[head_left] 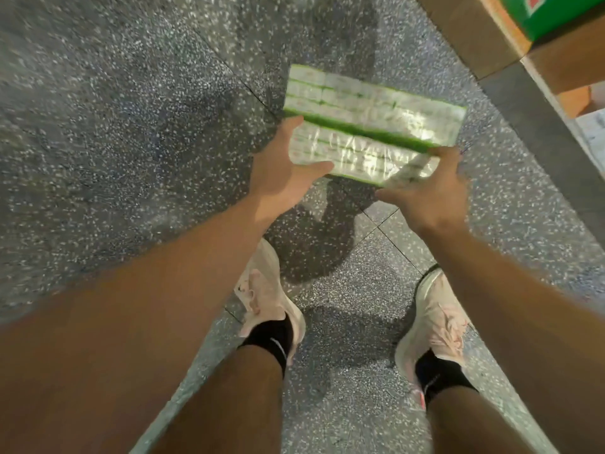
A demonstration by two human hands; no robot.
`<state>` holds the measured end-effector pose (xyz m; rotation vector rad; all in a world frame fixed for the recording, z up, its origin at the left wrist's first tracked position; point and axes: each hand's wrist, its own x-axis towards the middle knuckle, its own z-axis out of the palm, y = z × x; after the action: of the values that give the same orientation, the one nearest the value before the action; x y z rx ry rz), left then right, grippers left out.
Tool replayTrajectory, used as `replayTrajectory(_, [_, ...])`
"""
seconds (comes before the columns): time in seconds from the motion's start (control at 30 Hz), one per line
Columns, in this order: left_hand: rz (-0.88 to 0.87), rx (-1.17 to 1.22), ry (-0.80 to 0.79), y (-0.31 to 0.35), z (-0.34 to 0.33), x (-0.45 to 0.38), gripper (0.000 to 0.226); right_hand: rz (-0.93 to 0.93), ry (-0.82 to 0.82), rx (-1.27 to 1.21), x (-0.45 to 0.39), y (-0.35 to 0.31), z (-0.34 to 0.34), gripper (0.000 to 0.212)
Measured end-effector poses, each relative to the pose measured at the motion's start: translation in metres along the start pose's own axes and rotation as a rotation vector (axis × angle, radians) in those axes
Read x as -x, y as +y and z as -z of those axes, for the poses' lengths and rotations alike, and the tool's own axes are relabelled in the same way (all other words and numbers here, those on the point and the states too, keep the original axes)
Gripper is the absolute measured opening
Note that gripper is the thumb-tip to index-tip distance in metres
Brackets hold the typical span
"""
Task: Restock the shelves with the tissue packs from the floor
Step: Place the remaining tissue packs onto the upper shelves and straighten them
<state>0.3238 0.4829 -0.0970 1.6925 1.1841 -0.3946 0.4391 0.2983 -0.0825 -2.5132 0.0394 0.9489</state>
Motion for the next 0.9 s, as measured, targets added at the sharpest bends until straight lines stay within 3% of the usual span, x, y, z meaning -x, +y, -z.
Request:
replayTrajectory(0.13, [-0.022, -0.028, 0.158, 0.023, 0.035, 0.039, 0.077, 0.041, 0.036, 0.102, 0.051, -0.036, 0.017, 0.084])
replayTrajectory(0.3, [-0.025, -0.085, 0.311, 0.076, 0.140, 0.129, 0.101, 0.254, 0.123, 0.221, 0.149, -0.138, 0.072, 0.079])
replayTrajectory(0.43, [-0.034, -0.115, 0.552, 0.139, 0.261, 0.233, 0.110, 0.495, 0.122, 0.074, 0.236, -0.249, 0.152, 0.066])
replayTrajectory(0.63, [-0.125, -0.006, 1.043, 0.222, 0.404, 0.455, 0.094, 0.991, 0.120, -0.077, 0.381, -0.396, 0.281, 0.057])
replayTrajectory(0.77, [-0.033, 0.009, 1.342, 0.243, 0.445, 0.634, 0.089, 1.327, 0.106, -0.173, 0.517, -0.445, 0.350, 0.060])
replayTrajectory(0.9, [0.082, 0.104, 1.599, 0.228, 0.458, 0.804, 0.086, 1.638, -0.057, -0.184, 0.663, -0.465, 0.388, 0.060])
